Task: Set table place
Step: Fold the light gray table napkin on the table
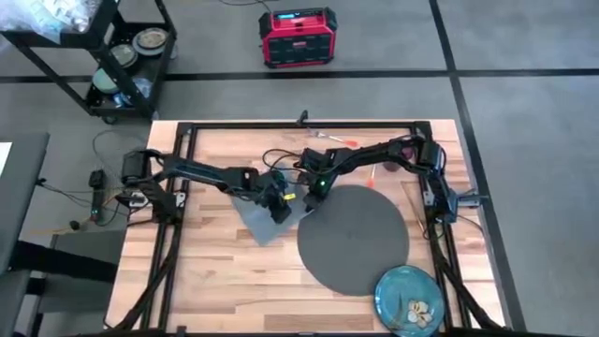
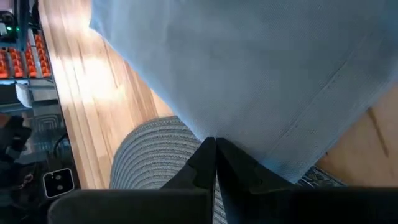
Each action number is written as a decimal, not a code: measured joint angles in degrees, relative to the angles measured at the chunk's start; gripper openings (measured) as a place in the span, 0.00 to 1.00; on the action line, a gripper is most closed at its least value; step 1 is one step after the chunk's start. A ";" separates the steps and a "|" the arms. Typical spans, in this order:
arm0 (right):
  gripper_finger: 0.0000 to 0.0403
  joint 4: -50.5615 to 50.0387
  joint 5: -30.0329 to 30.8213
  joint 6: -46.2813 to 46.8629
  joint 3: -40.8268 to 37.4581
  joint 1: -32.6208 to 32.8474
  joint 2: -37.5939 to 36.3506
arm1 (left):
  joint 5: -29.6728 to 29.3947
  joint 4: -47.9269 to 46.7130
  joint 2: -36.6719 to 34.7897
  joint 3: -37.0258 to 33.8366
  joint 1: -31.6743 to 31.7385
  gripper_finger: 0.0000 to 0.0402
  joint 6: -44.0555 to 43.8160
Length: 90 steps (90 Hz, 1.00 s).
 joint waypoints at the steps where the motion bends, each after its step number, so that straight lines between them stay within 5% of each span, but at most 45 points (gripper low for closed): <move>1: 0.00 -0.09 0.06 -0.07 0.00 0.05 0.00 | -0.30 0.14 0.00 0.05 0.18 0.00 0.05; 23: 0.00 -0.41 0.97 -0.54 -0.02 1.27 -0.02 | -17.84 -8.82 -1.62 4.66 7.38 0.00 2.75; 42: 0.00 -0.36 0.95 -0.80 -0.02 1.36 -0.02 | -20.45 -10.06 -5.03 6.85 7.81 0.00 1.14; 50: 0.00 -0.44 0.60 -1.02 -0.04 1.25 -0.02 | -18.47 -11.19 -5.91 6.87 6.20 0.00 0.27; 64: 0.00 -0.51 0.60 -1.33 -0.02 1.25 -0.03 | -5.87 -14.90 -6.16 6.74 2.30 0.00 -0.16; 90: 0.00 -0.26 0.58 -1.16 -0.04 1.23 -0.02 | -0.82 -12.55 -2.87 3.85 1.35 0.00 0.42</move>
